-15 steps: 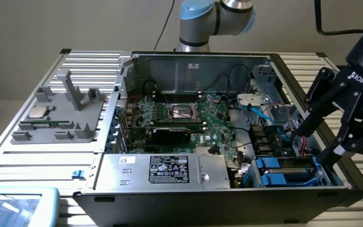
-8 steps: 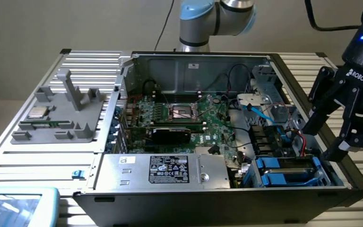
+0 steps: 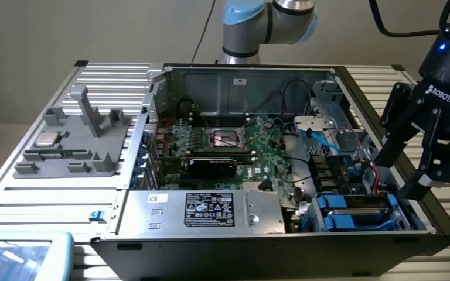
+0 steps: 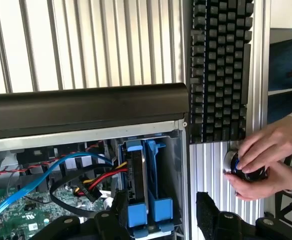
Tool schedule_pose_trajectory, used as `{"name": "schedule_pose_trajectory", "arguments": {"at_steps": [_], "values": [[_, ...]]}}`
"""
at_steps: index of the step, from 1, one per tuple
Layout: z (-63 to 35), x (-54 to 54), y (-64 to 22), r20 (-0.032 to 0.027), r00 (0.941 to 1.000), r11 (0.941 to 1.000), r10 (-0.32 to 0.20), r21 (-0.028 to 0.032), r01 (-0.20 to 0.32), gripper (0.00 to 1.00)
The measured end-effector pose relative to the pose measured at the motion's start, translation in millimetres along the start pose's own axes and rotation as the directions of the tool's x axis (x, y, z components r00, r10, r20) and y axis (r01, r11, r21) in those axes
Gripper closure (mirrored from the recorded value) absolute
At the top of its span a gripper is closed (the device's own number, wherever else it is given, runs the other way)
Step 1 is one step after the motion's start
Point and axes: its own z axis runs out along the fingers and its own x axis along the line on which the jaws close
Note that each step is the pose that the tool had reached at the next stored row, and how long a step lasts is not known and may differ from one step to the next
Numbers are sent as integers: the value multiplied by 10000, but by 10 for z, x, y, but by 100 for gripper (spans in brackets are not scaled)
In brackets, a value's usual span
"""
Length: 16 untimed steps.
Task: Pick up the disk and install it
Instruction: 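Insert the first disk wire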
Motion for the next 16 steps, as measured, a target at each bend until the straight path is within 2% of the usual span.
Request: {"name": "schedule_pose_trajectory", "arguments": {"at_steps": [4, 6, 8, 9, 10, 14, 16], "values": [[13, -5, -87, 50, 9999, 9995, 91, -310, -89, 34], [18, -6, -120, 118, 9998, 9985, 159, -526, -152, 34], [23, -7, -148, 191, 9995, 9967, 241, -780, -226, 34], [26, -7, -164, 216, 9994, 9957, 276, -888, -256, 34], [27, -8, -174, 236, 9993, 9953, 292, -933, -269, 34], [28, -9, -178, 239, 9993, 9953, 292, -935, -269, 34], [31, -9, -207, 242, 9993, 9951, 297, -947, -272, 34]]}}
